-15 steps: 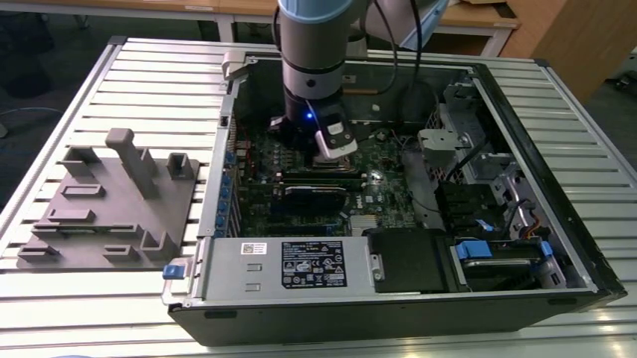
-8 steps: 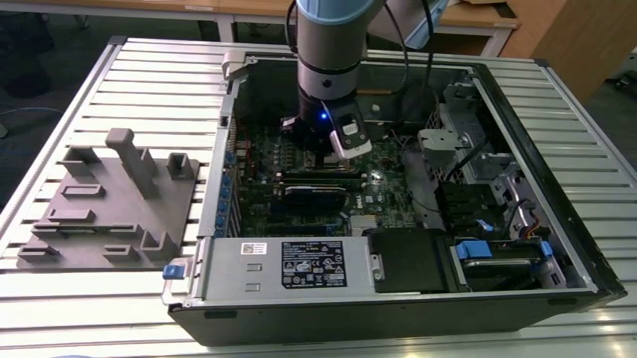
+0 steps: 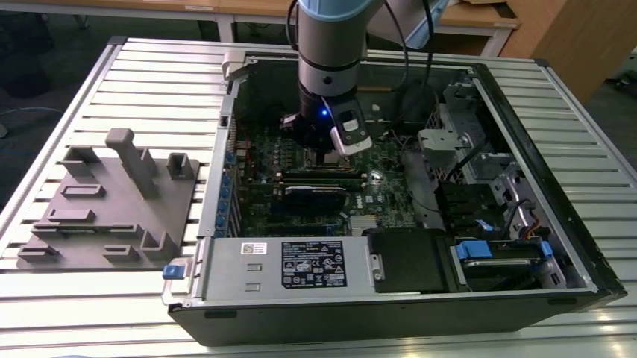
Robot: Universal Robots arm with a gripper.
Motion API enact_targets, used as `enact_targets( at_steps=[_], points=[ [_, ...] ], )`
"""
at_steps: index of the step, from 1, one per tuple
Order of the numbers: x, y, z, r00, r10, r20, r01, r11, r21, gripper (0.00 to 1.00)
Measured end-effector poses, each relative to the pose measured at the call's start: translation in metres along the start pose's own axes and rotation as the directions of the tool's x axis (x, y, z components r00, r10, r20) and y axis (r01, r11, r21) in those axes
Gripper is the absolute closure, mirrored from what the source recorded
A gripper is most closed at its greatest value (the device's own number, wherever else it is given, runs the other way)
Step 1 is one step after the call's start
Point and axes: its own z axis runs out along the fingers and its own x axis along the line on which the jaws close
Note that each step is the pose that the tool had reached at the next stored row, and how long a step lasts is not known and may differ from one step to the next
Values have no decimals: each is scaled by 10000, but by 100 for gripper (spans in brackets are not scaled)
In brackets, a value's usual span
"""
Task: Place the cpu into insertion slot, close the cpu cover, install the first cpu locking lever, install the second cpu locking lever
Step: 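Install the second cpu locking lever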
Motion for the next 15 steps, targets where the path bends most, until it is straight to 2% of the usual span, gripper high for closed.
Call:
enact_targets(
  at_steps=[6,11,15],
  points=[
    [7,51,5,10000,1,-1,-1,10000,2,89],
    [6,61,6,10000,-1,-1,1,10000,0,89],
    [-34,66,8,10000,1,-1,-1,10000,0,89]
  ],
)
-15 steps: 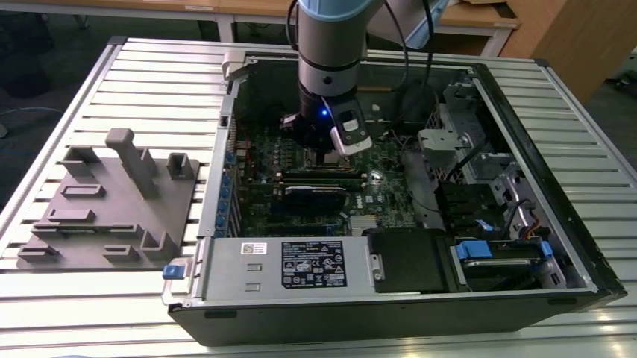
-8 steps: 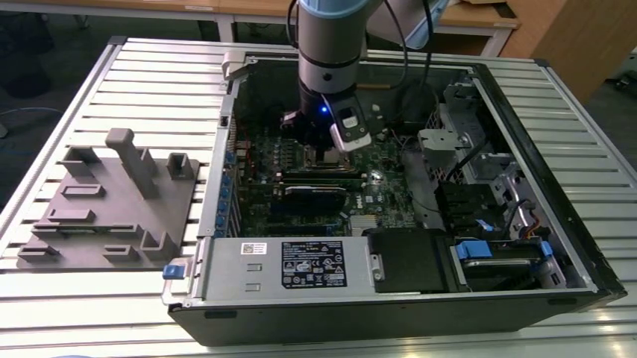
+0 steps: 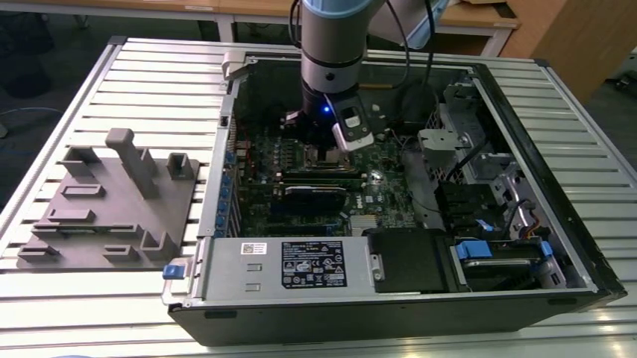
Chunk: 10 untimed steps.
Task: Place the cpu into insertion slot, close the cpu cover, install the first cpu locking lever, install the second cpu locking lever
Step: 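Install the second cpu locking lever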
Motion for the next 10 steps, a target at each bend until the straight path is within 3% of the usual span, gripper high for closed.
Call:
enact_targets(
  at_steps=[10],
  points=[
    [-14,6,-41,10000,0,0,0,10000,1,89]
  ],
)
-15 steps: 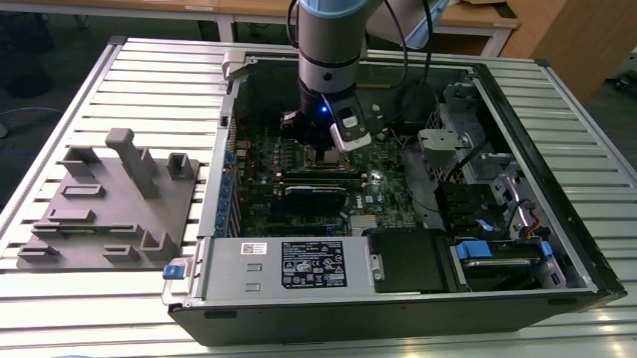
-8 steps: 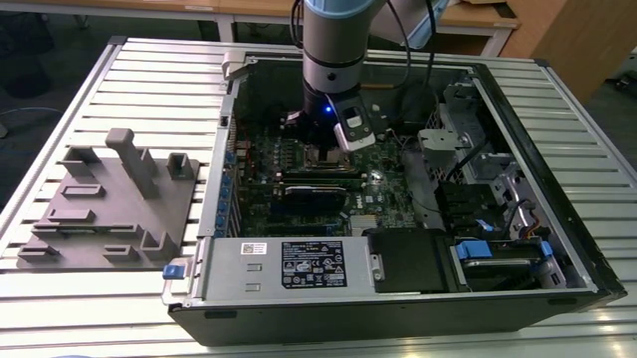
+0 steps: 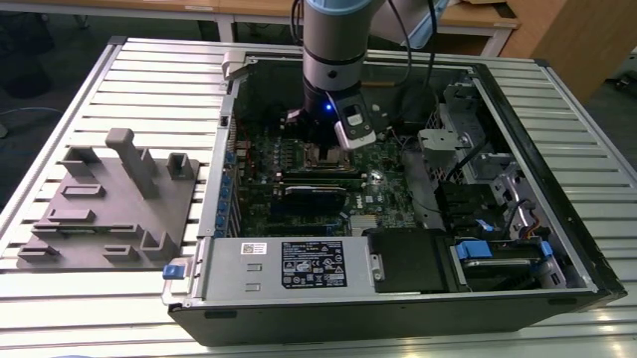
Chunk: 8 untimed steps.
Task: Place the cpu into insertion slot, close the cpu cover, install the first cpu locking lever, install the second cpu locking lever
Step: 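Install the second cpu locking lever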
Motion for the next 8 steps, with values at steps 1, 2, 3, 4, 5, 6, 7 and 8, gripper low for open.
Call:
enact_targets(
  at_steps=[1,2,3,4,5,6,7,8],
  points=[
    [0,1,-6,10000,-1,1,1,10000,-1,89],
    [-1,3,-8,10000,-1,1,1,10000,-2,89],
    [0,6,-7,10000,-1,1,1,10000,-3,89],
    [2,16,-7,10000,0,1,0,10000,-1,89],
    [4,34,-6,10000,0,0,0,10000,1,89],
    [7,53,-4,10000,0,0,0,10000,1,89],
    [9,71,-2,10000,0,1,0,10000,1,89],
    [10,79,-1,10000,0,1,0,10000,1,89]
  ],
)
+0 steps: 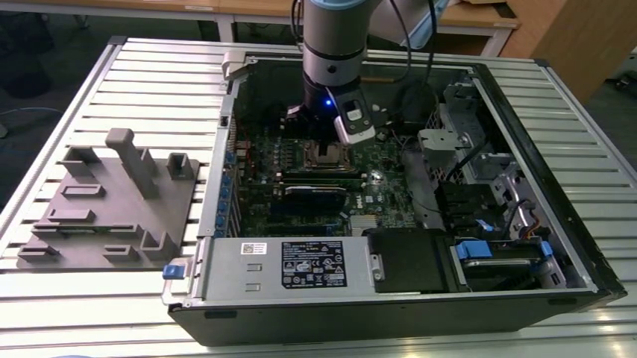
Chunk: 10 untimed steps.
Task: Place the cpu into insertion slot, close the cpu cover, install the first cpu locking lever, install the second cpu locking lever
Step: 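Install the second cpu locking lever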
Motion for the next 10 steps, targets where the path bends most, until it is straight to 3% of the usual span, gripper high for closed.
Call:
enact_targets(
  at_steps=[10],
  points=[
    [-56,11,5,10000,2,0,-2,10000,8,89]
  ],
)
